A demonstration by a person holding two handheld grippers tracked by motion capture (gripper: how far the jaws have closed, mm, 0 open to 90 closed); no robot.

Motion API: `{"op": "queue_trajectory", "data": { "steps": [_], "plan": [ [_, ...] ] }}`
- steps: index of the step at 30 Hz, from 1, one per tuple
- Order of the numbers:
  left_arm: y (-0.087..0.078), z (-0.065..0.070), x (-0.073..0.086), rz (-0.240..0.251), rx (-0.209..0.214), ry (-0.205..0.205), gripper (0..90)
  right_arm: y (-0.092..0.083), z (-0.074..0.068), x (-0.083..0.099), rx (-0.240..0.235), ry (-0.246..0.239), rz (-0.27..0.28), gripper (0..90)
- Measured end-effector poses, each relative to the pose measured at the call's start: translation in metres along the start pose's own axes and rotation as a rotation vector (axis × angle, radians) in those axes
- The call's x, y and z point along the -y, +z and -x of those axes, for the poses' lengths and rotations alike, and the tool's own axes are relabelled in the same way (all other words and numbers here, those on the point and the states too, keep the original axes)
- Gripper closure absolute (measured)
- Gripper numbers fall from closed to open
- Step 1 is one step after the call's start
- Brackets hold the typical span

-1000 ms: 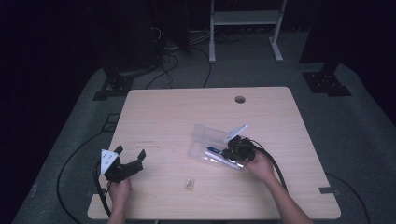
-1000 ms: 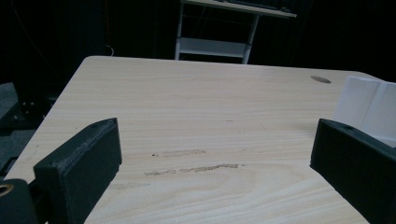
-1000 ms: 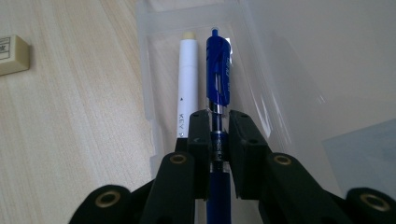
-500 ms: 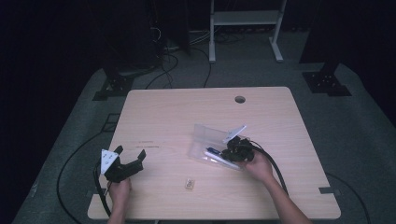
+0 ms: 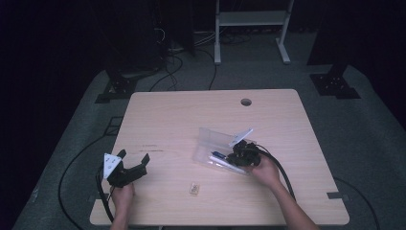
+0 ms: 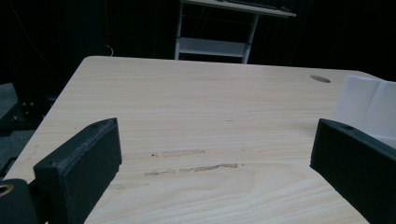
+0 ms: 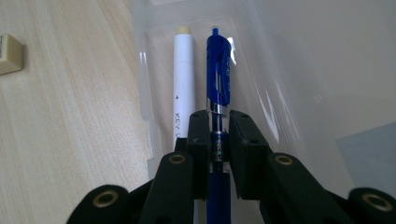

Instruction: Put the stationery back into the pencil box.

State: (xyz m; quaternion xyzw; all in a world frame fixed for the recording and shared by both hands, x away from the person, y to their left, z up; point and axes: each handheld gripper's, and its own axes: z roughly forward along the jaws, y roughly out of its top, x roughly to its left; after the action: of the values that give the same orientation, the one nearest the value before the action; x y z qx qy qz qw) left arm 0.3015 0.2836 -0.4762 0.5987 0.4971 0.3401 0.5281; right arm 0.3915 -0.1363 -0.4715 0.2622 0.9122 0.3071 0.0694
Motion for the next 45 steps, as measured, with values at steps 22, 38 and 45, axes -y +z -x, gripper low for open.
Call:
{"op": "queue_trajectory", "data": {
  "steps": [22,38,45],
  "plan": [
    [0.000,0.000,0.000,-0.006,-0.001,0.005,1.1,-0.021,-0.028,-0.002,0.002,-0.067,0.085,64.2],
    [0.000,0.000,0.000,-0.005,-0.001,0.003,1.1,-0.016,-0.059,-0.010,-0.101,-0.119,0.117,51.5],
    [0.001,0.000,0.000,-0.006,-0.001,0.003,1.0,-0.008,-0.069,-0.016,-0.140,-0.135,0.118,48.8]
  ]
}}
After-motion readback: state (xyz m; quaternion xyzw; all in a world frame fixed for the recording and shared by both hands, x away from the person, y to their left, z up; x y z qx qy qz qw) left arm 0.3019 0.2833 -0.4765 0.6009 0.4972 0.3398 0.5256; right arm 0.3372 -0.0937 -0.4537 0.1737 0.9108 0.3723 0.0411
